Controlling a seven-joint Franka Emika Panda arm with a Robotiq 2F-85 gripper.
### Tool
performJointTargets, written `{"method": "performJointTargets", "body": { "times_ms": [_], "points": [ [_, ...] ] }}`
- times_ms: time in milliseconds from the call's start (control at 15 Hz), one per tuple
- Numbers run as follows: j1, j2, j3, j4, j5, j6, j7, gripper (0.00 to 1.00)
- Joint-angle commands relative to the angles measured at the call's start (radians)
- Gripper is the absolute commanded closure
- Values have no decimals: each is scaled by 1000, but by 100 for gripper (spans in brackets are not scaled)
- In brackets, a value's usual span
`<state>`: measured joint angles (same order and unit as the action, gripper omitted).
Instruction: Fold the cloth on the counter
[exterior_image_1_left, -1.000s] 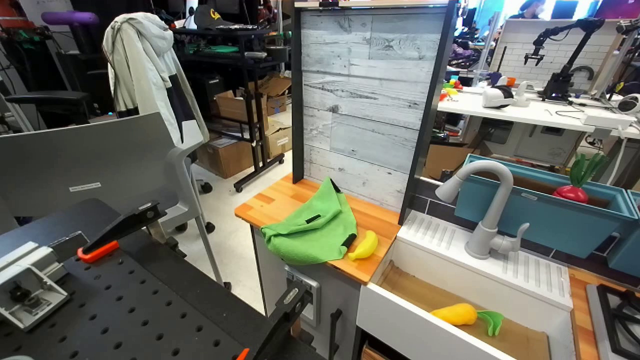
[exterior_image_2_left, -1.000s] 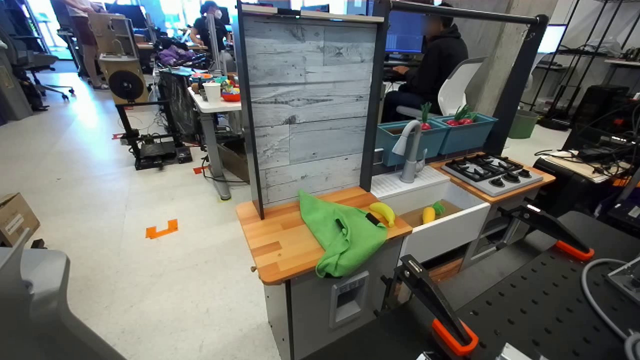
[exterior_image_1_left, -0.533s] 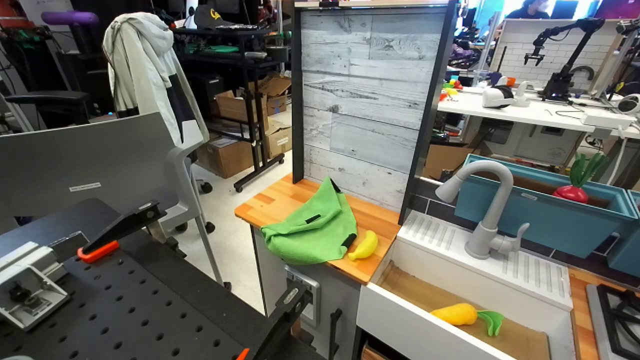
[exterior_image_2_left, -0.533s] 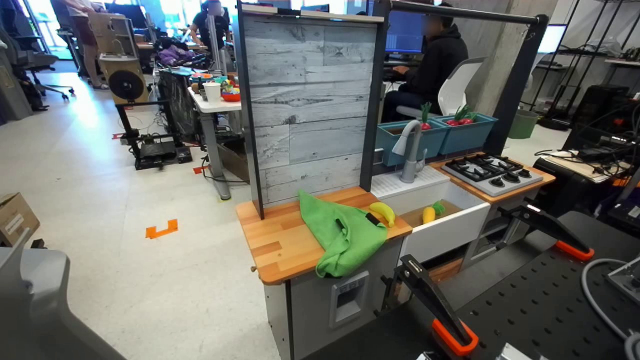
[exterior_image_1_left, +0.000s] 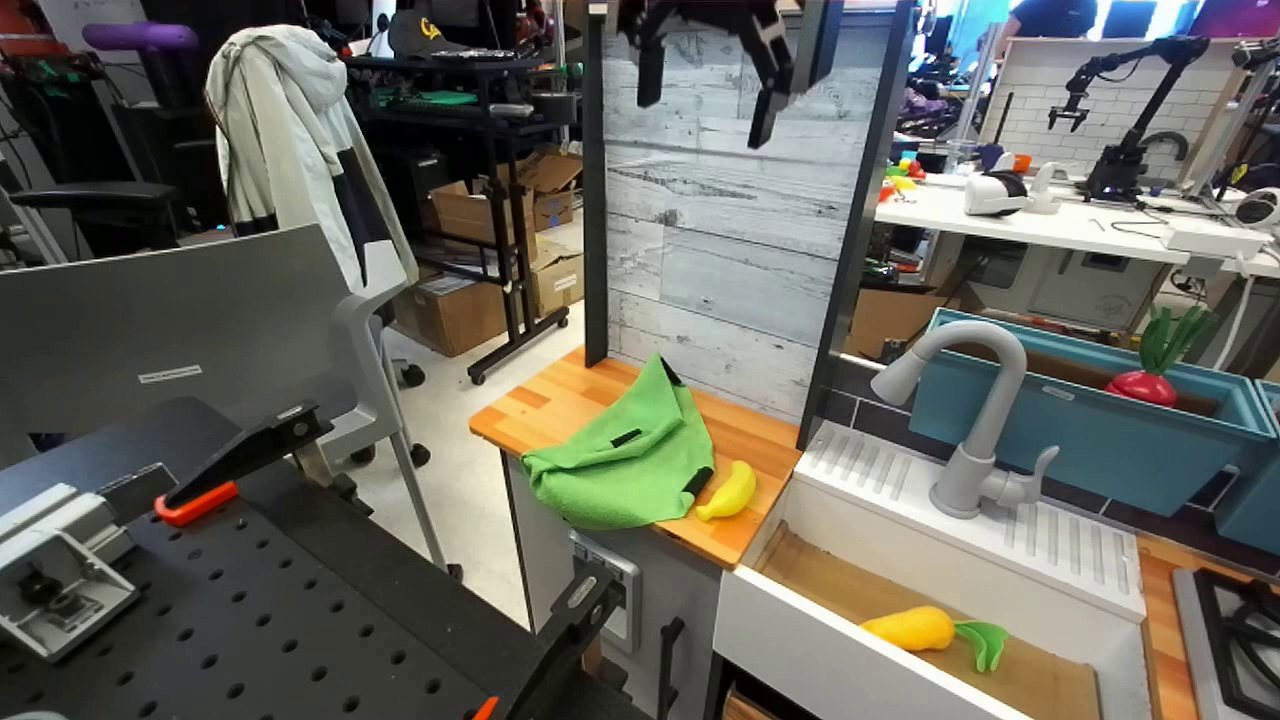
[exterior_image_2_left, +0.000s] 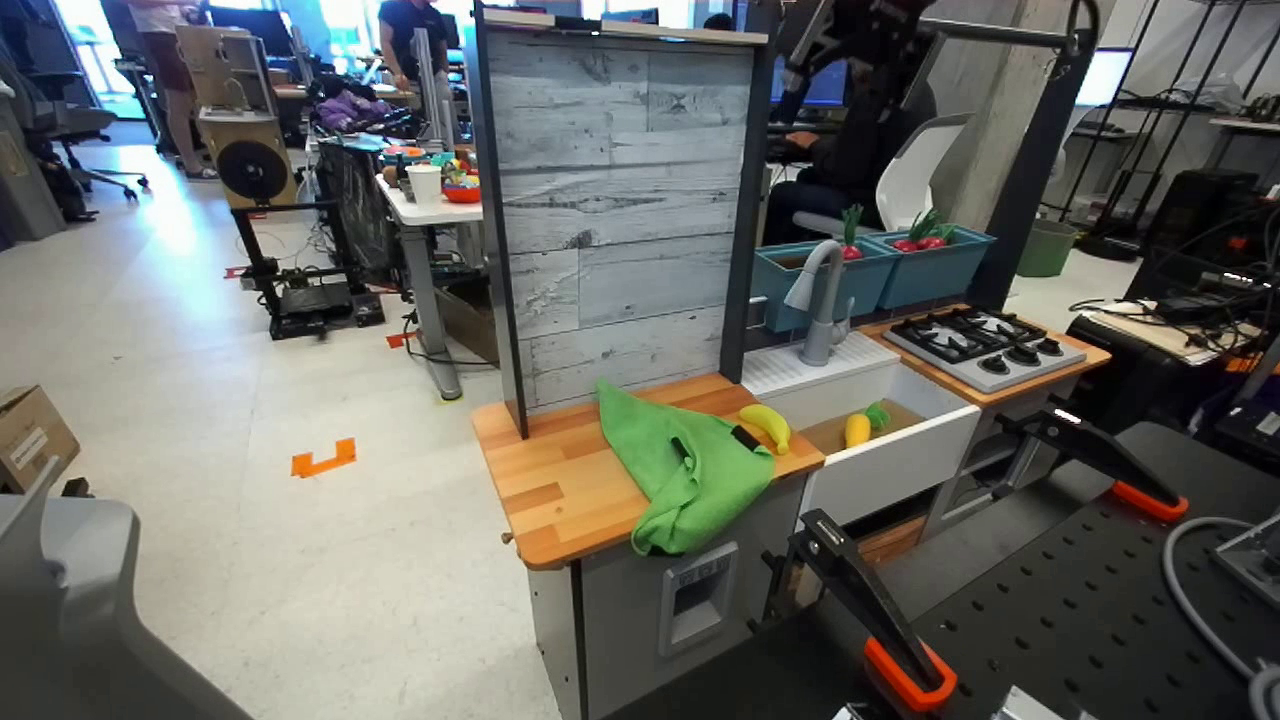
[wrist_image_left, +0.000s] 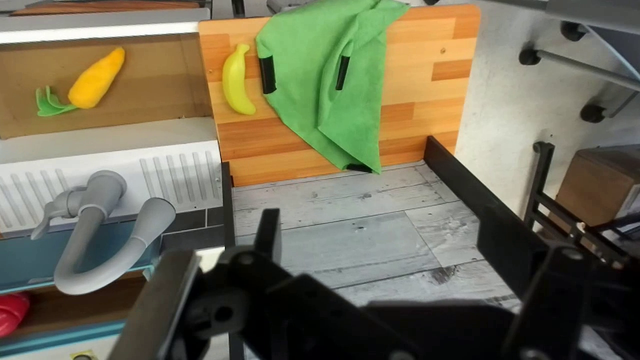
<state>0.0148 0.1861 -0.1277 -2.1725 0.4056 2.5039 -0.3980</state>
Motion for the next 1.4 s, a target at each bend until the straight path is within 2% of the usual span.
{"method": "performJointTargets", "body": {
  "times_ms": [0,267,600,733,1000,1333],
  "points": [
    [-59,175,81,100,11,99,46,0],
    [-84,347,131,174,-35,215,135,0],
    [-73,561,131,272,-128,339,270,0],
    [-55,630,107,306,-175,360,328,0],
    [-23,743,62,382,-246,331,430,0],
    [10,836,36,472,-305,263,473,0]
  ]
}}
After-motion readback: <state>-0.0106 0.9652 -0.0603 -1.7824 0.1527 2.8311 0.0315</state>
